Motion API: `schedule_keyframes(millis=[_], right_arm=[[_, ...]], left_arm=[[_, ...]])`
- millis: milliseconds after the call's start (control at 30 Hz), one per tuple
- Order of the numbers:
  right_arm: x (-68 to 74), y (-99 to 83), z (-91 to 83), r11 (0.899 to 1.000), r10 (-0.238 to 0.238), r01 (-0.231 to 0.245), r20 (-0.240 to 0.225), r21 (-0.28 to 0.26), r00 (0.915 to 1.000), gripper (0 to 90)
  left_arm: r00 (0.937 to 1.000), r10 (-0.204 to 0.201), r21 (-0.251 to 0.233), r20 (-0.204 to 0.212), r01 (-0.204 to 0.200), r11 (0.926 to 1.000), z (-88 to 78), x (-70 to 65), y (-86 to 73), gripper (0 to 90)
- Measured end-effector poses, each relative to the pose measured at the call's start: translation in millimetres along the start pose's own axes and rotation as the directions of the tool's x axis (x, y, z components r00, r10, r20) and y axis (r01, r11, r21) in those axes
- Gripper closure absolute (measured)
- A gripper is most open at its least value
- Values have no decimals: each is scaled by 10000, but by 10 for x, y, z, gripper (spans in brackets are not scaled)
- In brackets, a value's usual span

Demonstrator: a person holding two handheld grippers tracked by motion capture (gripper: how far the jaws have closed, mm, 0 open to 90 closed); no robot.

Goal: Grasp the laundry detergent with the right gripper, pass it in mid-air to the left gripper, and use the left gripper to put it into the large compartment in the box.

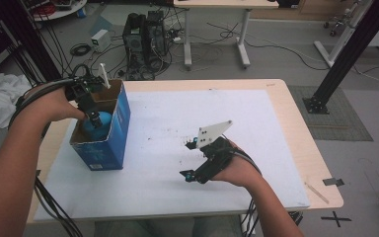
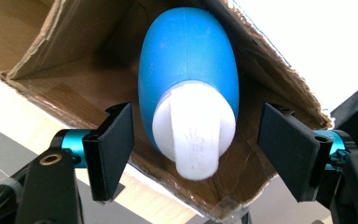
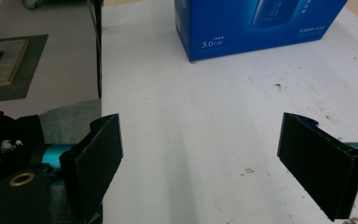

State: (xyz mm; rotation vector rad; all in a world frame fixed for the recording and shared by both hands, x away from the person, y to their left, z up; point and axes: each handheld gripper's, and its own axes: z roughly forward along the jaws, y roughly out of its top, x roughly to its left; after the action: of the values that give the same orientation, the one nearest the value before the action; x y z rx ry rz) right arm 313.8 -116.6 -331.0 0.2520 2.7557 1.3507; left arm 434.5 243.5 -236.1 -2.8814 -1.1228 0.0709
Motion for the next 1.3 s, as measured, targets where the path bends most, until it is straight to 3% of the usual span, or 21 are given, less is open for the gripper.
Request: schedule_keyframes(millis=[400,567,667,733,833,1000,1167,1200,1233,1300], right_arm=[[-43,64,-108,9996,-58,56,82,275,10000,132],[-36,94,-132,9988,46,-47,20,485,10000,132],[-48,111,-147,9975,-125,125,-14,699,9999,132],[-56,119,-162,9968,-129,131,-23,792,9999,132],[-52,136,-191,9961,55,-53,-18,879,10000,132],[-75,164,-253,9926,-48,67,-159,1209,9999,132],[-114,211,-333,9845,-138,188,-294,1746,9995,131],[-120,225,-350,9815,-123,176,-291,1908,9995,132],[-120,225,-350,9815,-123,176,-291,1908,9995,132],[-146,253,-386,9756,-152,228,-362,2183,9992,132]], left_arm=[[9999,82,-216,-97,-84,9997,-176,-72,-46,199],[9990,392,-351,-190,-399,9986,-246,-136,-39,172],[9968,792,-327,-86,-794,9963,-282,-199,-11,153],[9973,732,-425,-77,-735,9964,-284,-226,-3,152],[9932,1168,-315,-11,-1168,9927,-341,-282,39,152],[9896,1429,-417,-165,-1435,9888,-384,-350,78,106],[9796,2004,-498,-169,-2010,9783,-440,-469,163,61],[9723,2329,-354,-196,-2335,9717,-462,-492,187,59],[9718,2355,-485,-142,-2359,9706,-463,-537,205,59],[9605,2784,-504,20,-2780,9593,-487,-610,244,57]])
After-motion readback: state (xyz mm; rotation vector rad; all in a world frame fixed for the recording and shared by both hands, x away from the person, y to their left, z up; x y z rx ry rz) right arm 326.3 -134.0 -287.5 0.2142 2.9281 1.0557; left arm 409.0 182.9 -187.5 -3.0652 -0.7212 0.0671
